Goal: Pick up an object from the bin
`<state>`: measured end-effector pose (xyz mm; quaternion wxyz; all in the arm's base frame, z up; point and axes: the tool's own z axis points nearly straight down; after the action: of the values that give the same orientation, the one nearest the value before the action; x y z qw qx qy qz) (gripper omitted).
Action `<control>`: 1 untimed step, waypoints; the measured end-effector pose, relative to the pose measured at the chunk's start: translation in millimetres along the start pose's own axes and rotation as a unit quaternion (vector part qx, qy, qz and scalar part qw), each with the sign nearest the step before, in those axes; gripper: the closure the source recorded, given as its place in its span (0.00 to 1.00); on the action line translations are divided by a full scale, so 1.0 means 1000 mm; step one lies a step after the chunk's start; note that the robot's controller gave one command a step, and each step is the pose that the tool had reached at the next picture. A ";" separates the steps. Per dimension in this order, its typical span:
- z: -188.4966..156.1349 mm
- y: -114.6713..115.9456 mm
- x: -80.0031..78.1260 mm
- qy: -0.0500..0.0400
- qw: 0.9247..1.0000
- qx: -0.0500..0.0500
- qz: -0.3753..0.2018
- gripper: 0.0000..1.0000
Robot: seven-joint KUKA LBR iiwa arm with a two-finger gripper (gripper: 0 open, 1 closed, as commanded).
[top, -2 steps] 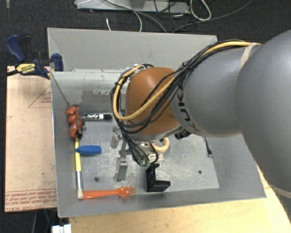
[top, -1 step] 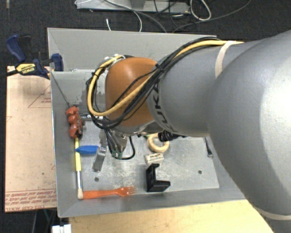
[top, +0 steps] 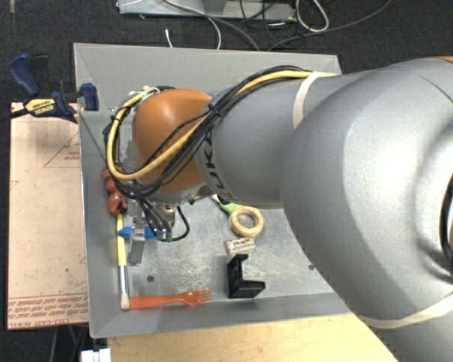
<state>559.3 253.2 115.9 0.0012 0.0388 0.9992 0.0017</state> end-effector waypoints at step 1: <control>0.048 -0.013 -0.003 -0.008 0.994 -0.002 0.109 0.00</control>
Offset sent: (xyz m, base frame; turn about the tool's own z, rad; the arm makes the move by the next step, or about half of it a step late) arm -0.0101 -0.0276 -0.0459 0.0097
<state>561.5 239.9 67.9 0.0090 0.1473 0.9890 0.0039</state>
